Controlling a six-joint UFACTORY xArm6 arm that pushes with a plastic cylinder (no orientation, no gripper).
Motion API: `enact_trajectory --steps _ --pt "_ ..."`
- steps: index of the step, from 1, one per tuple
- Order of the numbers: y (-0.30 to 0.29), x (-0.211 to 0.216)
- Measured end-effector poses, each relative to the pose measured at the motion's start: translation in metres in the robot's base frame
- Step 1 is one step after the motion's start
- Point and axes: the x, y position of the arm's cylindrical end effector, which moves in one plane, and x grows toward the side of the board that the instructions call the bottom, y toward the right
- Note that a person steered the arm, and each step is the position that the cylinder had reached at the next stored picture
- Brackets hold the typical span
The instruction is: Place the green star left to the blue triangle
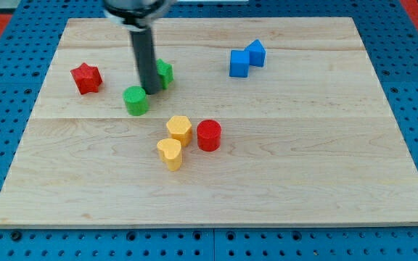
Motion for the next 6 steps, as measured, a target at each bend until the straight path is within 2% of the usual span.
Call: enact_trajectory --steps 1,2,3,4,5,6 --pt "0.053 -0.026" --pt "0.125 -0.033" --pt "0.057 -0.019" --pt "-0.011 -0.023" --pt "0.044 -0.052" --pt "0.155 -0.054"
